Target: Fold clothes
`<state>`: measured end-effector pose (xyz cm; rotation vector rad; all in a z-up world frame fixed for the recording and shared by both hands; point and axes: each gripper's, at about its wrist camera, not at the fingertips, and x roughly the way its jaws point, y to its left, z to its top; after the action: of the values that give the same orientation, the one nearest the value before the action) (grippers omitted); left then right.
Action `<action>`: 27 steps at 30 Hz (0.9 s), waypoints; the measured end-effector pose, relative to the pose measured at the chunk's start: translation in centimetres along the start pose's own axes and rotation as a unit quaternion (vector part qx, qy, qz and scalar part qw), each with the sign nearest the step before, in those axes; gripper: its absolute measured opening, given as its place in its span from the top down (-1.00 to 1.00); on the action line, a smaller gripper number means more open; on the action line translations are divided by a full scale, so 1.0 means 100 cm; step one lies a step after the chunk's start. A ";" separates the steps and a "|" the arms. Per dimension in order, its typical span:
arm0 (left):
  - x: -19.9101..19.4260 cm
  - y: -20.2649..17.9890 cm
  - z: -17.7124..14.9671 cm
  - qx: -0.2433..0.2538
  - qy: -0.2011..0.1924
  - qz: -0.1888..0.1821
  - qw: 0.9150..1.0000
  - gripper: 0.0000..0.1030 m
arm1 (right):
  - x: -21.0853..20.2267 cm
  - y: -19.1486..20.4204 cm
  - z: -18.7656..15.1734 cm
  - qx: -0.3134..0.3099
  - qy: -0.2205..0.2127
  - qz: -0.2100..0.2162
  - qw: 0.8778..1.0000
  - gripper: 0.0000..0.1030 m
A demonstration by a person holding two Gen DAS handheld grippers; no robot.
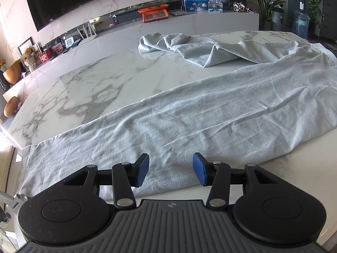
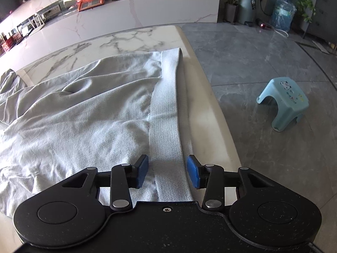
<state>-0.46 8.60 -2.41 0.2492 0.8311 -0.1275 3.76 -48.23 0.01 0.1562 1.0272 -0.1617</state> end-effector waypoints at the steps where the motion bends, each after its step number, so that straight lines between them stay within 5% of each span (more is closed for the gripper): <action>1: 0.000 0.000 0.000 -0.001 0.000 0.000 1.000 0.13 | 0.003 0.000 0.000 0.003 0.004 -0.001 1.000 0.31; 4: 0.000 0.000 0.000 -0.001 0.001 0.000 1.000 0.13 | 0.004 -0.001 0.000 0.006 0.003 -0.004 1.000 0.33; 6: 0.001 0.000 0.000 -0.001 0.001 0.000 1.000 0.13 | 0.003 0.001 0.000 0.001 0.007 -0.005 1.000 0.72; 9: 0.001 -0.001 0.001 0.001 0.001 0.001 1.000 0.14 | -0.001 0.004 0.000 -0.009 0.008 -0.007 1.000 0.90; 17: -0.001 -0.008 0.001 0.018 0.003 -0.023 1.000 0.30 | -0.005 -0.002 0.000 -0.023 0.003 -0.107 0.994 0.94; 24: -0.004 -0.021 -0.001 0.044 0.007 -0.025 0.999 0.38 | -0.002 -0.018 -0.007 -0.014 0.020 -0.110 0.994 0.93; 27: -0.004 -0.023 -0.002 0.053 0.002 -0.022 0.998 0.38 | -0.006 -0.020 -0.009 -0.020 0.011 -0.093 0.995 0.77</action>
<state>-1.38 6.46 -2.63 0.3310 0.8354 -0.2123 2.31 -49.95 -0.06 0.0262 1.0664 -0.3086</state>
